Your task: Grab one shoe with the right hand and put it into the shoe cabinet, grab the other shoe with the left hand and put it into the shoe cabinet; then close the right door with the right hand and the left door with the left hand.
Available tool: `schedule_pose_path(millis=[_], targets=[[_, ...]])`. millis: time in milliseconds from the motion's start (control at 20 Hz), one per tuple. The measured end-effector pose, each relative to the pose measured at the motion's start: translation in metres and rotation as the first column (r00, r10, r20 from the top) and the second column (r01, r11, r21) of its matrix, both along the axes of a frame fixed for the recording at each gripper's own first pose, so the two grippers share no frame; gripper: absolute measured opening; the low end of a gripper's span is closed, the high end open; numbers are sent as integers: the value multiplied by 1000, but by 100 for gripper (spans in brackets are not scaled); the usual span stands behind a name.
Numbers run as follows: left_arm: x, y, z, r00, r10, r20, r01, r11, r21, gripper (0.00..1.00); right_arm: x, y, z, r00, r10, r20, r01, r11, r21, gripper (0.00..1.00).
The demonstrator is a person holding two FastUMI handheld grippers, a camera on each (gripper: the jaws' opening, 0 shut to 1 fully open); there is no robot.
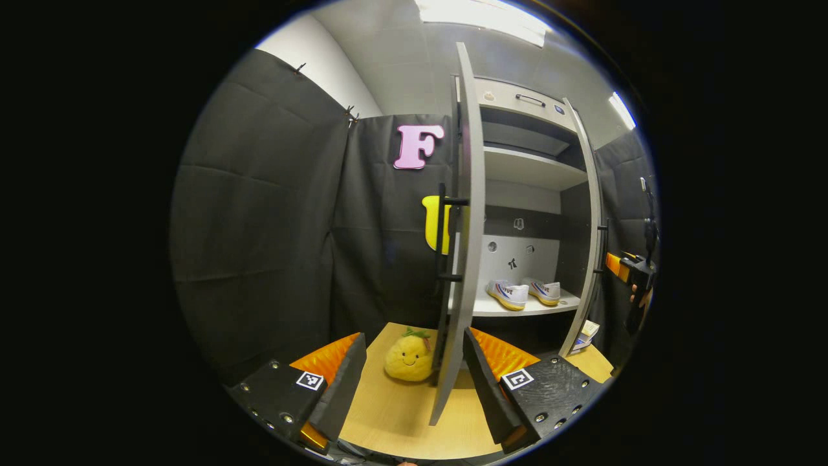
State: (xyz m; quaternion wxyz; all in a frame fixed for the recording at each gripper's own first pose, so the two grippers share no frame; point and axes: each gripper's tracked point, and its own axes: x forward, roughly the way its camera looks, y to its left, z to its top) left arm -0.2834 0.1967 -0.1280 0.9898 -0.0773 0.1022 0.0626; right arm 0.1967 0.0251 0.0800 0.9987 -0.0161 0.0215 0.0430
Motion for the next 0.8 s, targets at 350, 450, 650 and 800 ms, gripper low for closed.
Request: schedule_pose_path(millis=[350, 450, 650, 800], targets=[[31, 43, 16, 998, 56, 35, -56, 998, 21, 80, -15, -18, -10, 1000, -18, -22, 19, 1000, 17, 96], [44, 55, 28, 995, 74, 66, -76, 997, 27, 80, -24, -32, -15, 999, -39, -26, 39, 999, 8, 96], [76, 67, 55, 988, 86, 129, -92, 995, 39, 80, -42, -55, -30, 996, -70, -60, 70, 998, 6, 96], [95, 53, 65, 987, 43, 156, -54, 996, 68, 80, -54, -73, -39, 992, -93, -82, 93, 996, 3, 96]])
